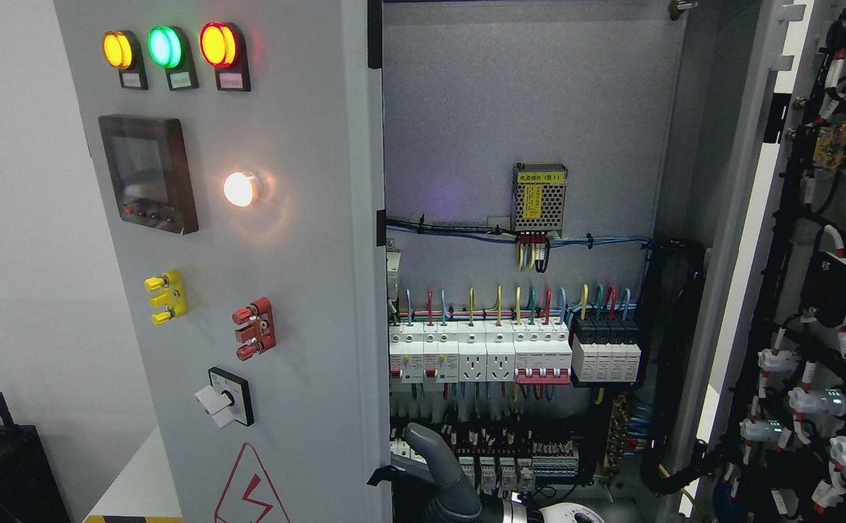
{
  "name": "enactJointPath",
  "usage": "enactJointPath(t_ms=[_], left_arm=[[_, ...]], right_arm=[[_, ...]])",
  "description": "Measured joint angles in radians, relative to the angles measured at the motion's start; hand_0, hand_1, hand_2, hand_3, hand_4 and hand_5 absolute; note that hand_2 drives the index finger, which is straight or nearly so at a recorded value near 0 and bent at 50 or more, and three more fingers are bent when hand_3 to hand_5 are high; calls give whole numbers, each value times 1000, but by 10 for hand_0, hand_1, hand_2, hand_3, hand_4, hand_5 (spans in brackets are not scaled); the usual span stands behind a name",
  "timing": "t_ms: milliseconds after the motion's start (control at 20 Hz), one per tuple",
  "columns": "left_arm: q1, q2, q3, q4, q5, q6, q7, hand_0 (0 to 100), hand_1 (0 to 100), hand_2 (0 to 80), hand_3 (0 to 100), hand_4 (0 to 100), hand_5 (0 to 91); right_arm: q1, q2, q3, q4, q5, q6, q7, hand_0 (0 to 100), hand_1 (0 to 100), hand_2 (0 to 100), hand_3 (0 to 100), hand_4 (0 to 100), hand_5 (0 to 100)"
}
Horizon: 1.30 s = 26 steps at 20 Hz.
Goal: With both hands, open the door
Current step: 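Keep pushing the door with the right hand, swinging it wide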
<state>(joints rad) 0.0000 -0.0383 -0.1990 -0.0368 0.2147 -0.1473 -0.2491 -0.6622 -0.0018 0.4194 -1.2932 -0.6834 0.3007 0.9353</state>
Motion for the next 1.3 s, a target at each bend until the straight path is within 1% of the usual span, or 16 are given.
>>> enactJointPath(t_ms=[250, 451, 751, 1302], left_arm=[[0, 0, 0, 0, 0, 0, 0, 0, 0, 0, 0, 43, 0], [0, 0, 0, 0, 0, 0, 0, 0, 0, 0, 0, 43, 0], [0, 0, 0, 0, 0, 0, 0, 0, 0, 0, 0, 42, 0], [0, 0, 0, 0, 0, 0, 0, 0, 0, 0, 0, 43, 0]], right_arm=[[1, 1, 8, -1, 0, 0, 5, 0, 0, 0, 0, 0, 0], [1, 1, 14, -2, -1, 0, 28, 0, 0, 0, 0, 0, 0], [2, 1, 23, -7, -1, 1, 32, 0, 0, 0, 0, 0, 0], [4, 34, 39, -14, 0, 10, 39, 0, 0, 0, 0, 0, 0]])
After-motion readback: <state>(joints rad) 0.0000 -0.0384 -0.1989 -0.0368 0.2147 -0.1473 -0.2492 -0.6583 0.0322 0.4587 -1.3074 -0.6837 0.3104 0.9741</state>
